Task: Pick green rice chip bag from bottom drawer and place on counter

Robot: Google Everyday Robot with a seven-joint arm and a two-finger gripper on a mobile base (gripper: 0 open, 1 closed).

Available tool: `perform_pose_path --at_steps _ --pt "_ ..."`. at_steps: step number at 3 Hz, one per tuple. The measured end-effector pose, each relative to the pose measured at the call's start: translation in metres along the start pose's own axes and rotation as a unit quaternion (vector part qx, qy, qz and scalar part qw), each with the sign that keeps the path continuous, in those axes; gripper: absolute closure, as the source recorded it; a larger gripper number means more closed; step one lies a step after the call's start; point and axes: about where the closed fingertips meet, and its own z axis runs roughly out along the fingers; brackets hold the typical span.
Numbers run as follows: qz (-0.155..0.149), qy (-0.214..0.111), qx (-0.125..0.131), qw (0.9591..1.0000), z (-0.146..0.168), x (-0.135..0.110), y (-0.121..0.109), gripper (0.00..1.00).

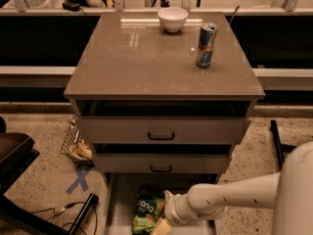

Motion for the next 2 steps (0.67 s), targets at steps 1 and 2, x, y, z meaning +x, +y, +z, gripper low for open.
perform_pose_path --at_steps 1,2 --pt "0.005 -0.018 0.015 0.9997 0.039 0.012 -0.045 0.0" --pt "0.011 -0.032 0.047 0.9983 0.065 0.028 -0.085 0.0"
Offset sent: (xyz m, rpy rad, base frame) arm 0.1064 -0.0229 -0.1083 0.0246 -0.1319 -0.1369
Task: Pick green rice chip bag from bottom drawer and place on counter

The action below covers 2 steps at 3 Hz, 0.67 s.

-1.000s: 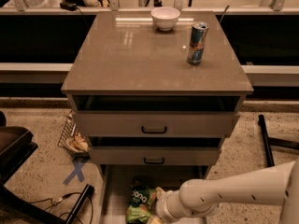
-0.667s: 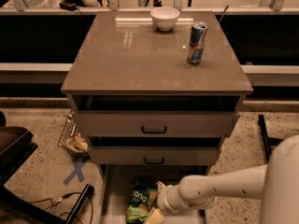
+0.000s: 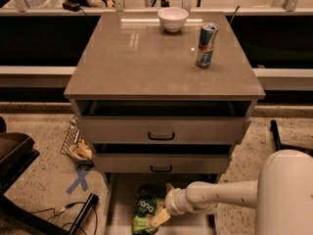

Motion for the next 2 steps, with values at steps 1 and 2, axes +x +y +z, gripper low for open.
perform_pose_path --at_steps 1,2 --pt "0.0 0.0 0.0 1.0 0.001 0.0 0.0 0.0" --pt "-0.001 0.031 -0.012 0.9994 0.046 0.021 -0.004 0.0"
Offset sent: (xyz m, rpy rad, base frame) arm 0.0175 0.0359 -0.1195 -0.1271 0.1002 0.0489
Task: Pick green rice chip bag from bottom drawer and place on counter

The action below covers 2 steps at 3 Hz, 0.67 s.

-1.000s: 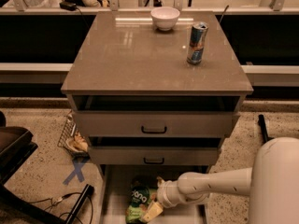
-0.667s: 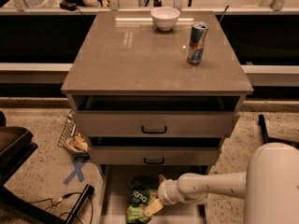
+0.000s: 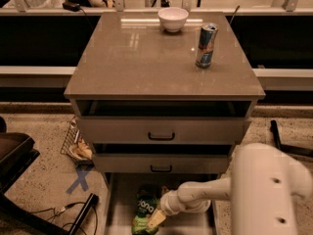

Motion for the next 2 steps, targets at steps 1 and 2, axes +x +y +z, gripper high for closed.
perform_pose_path --at_steps 1,2 --pt "0.007 0.027 -0.01 0.9996 0.049 0.026 -0.008 0.0" --pt "0.008 0.041 -0.021 0.9989 0.086 0.048 -0.011 0.16"
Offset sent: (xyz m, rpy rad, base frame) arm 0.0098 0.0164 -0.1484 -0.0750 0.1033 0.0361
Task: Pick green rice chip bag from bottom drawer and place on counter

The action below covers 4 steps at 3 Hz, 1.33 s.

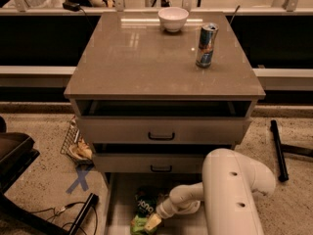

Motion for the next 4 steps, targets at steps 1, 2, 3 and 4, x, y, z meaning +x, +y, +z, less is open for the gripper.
perform_pose_path --at_steps 1,2,3,4 --pt "0.002 -0.001 0.001 1.0 0.0035 0.0008 -0.0008 0.39" --pt "0.002 -0.001 -0.001 1.0 0.0047 0.0009 0.0015 0.7" --pt "0.002 -0.001 -0.003 1.0 0.0056 0.001 0.0027 0.93" --pt "0.002 0.0 -0.004 1.0 0.0065 0.001 0.0038 1.0"
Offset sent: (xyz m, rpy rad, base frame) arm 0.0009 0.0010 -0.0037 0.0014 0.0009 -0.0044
